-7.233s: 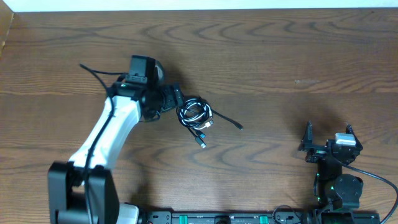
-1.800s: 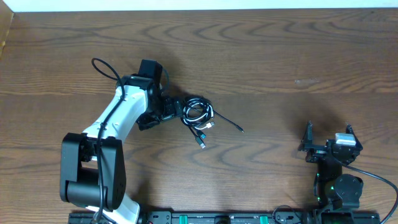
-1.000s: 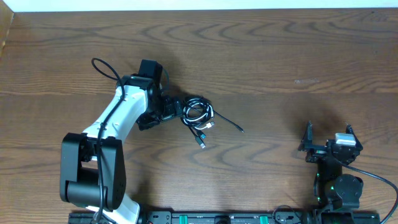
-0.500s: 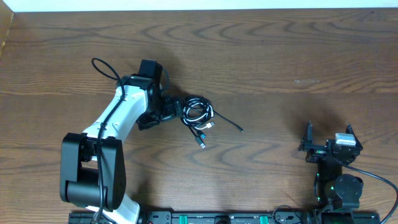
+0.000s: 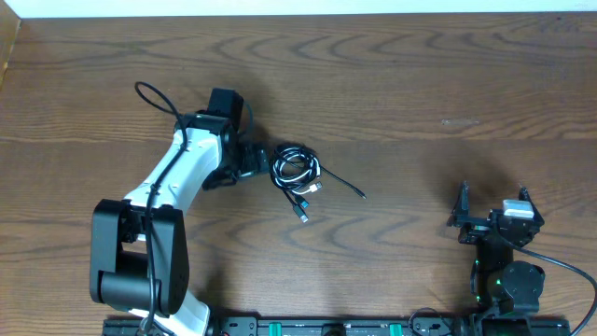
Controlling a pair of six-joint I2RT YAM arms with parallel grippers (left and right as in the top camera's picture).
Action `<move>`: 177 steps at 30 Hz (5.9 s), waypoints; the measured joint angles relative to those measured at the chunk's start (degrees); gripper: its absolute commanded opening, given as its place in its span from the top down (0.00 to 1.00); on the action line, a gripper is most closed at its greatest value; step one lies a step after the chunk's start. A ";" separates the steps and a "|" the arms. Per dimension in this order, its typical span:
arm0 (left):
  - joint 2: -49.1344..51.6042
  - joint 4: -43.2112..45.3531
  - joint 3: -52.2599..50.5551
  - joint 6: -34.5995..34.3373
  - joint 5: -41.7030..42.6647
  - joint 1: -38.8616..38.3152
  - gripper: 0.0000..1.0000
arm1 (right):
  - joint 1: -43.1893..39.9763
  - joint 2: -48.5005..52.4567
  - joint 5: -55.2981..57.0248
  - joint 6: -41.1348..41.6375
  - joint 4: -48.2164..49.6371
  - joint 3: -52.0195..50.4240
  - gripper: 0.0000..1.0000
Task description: Untangle cables
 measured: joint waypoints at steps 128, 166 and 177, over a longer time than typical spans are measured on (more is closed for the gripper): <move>0.00 0.70 5.22 -0.26 0.68 0.00 0.02 | 0.00 0.00 0.00 0.00 0.00 0.00 0.01; 0.00 0.72 5.25 -0.26 0.68 0.00 0.02 | 0.00 0.00 0.00 0.00 0.00 0.00 0.01; 0.00 0.70 5.25 -0.26 0.68 0.00 0.02 | 0.00 0.00 0.00 -0.02 0.00 0.00 0.01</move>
